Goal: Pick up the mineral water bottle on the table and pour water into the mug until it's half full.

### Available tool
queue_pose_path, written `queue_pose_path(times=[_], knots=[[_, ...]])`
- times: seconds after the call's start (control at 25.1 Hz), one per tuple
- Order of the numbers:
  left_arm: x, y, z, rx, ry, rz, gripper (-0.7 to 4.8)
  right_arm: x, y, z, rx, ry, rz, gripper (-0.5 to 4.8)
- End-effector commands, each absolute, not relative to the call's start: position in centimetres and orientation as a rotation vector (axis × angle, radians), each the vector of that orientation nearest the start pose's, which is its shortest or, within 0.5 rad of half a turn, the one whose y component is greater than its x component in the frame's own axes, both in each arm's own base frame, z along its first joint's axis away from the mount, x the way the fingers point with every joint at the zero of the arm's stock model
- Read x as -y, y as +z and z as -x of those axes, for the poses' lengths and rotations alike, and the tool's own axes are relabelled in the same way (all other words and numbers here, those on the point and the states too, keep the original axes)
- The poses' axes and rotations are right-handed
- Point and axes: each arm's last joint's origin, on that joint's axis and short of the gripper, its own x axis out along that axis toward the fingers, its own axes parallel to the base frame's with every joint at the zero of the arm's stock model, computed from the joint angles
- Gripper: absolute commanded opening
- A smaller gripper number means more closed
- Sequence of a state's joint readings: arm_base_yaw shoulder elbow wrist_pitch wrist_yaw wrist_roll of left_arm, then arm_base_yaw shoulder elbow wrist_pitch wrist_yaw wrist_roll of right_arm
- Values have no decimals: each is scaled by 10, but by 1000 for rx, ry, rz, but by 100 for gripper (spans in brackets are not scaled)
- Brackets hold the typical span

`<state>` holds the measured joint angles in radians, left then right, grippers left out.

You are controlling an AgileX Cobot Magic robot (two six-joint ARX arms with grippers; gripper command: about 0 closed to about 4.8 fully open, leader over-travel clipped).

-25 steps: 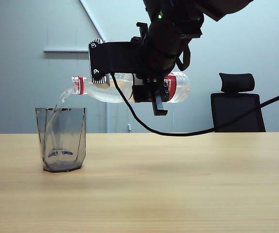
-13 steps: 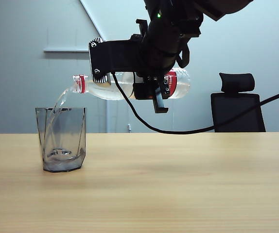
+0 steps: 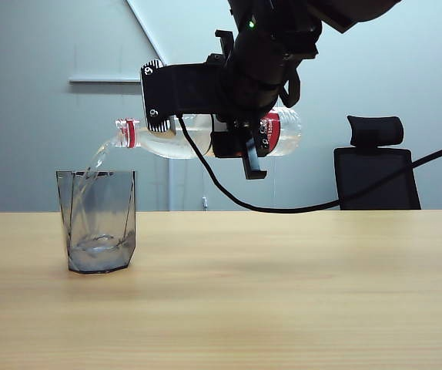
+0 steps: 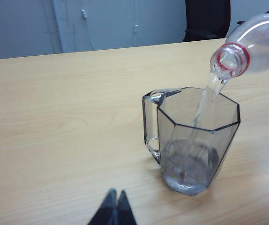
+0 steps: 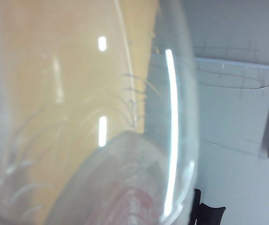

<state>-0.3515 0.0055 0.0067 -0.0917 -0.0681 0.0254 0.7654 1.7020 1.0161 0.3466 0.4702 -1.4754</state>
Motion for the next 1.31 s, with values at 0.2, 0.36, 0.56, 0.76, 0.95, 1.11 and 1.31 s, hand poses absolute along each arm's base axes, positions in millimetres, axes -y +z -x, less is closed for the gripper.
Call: queue_pose_path(times=[0.2, 0.36, 0.56, 0.76, 0.95, 1.11, 1.31], knots=[[32, 158, -92, -74, -284, -38, -2, -248, 237, -278, 38, 399, 1611, 241], [31, 158, -92, -74, -284, -38, -2, -248, 237, -278, 36, 397, 1611, 241], [32, 158, -92, -74, -284, -38, -2, -246, 237, -279, 32, 393, 1611, 241], [31, 158, -92, -74, -284, -38, -2, -246, 237, -279, 31, 394, 1612, 241], [32, 158, -92, -74, -284, -38, -2, -246, 237, -279, 30, 394, 1611, 241], [31, 158, -92, -74, -284, -38, -2, -246, 236, -279, 20, 404, 1619, 241], [31, 158, -92, -74, -284, -38, -2, -246, 234, -278, 3, 419, 1629, 241]])
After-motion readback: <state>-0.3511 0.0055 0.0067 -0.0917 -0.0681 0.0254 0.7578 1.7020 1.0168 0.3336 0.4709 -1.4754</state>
